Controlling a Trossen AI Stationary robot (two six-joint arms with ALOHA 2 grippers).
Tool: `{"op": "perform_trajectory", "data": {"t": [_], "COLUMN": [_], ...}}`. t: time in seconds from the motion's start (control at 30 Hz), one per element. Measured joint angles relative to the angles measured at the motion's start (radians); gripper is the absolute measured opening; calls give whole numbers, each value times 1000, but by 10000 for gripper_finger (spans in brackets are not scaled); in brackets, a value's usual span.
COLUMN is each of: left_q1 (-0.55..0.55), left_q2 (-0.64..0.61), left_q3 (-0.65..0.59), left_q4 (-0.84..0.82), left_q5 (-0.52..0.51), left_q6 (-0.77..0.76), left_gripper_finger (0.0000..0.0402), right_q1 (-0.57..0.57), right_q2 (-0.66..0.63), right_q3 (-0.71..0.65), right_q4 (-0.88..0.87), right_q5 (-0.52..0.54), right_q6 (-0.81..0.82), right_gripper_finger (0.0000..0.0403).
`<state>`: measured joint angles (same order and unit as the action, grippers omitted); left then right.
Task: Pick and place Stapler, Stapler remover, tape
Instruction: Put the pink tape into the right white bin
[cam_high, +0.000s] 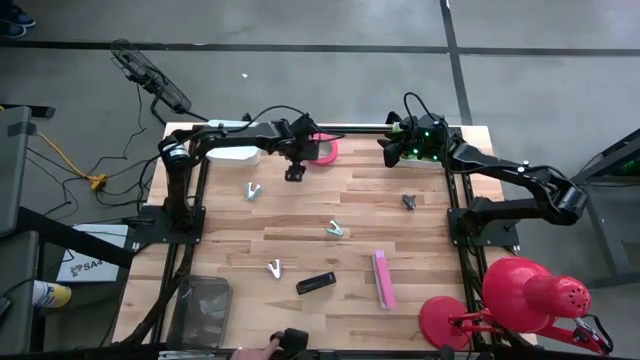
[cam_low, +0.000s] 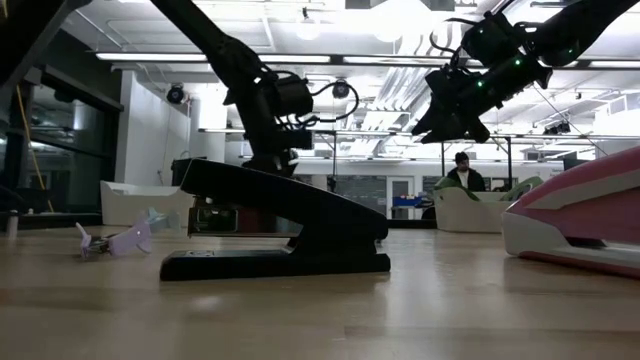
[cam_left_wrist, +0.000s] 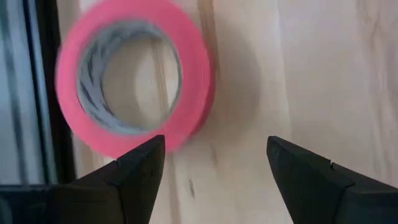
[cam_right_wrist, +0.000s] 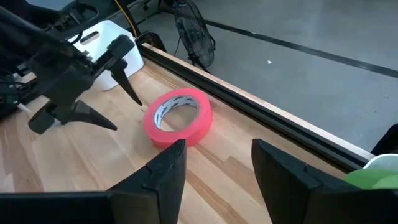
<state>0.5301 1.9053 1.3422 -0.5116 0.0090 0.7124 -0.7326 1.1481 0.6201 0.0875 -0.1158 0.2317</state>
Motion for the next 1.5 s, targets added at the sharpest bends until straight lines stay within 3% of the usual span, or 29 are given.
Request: {"op": "perform_trajectory", "data": {"t": [0.2,0.5,0.67,0.77,1.33,1.5], "left_q1": [9,35,57,60,43,31], "left_q2": [23,214,280,285,318,349], "left_q3": [39,342,435,445,443,447], "left_q4": [-9,-213,-387,-440,-342,-320], "left_q5": [-21,22,41,77,48,-5], "left_q6": [135,123,122,117,148,160], "left_gripper_finger": [268,268,268,268,268,263], "right_q1": [0,0,0,0,0,0], "right_q2": [0,0,0,0,0,0], "right_q3": [0,0,0,0,0,0], "right_q4": [0,0,0,-1,-9,-11], "right_q5": [0,0,-5,-5,-57,-60], "right_q6": [2,25,38,39,30,29], "right_gripper_finger": [173,174,173,174,170,170]}}
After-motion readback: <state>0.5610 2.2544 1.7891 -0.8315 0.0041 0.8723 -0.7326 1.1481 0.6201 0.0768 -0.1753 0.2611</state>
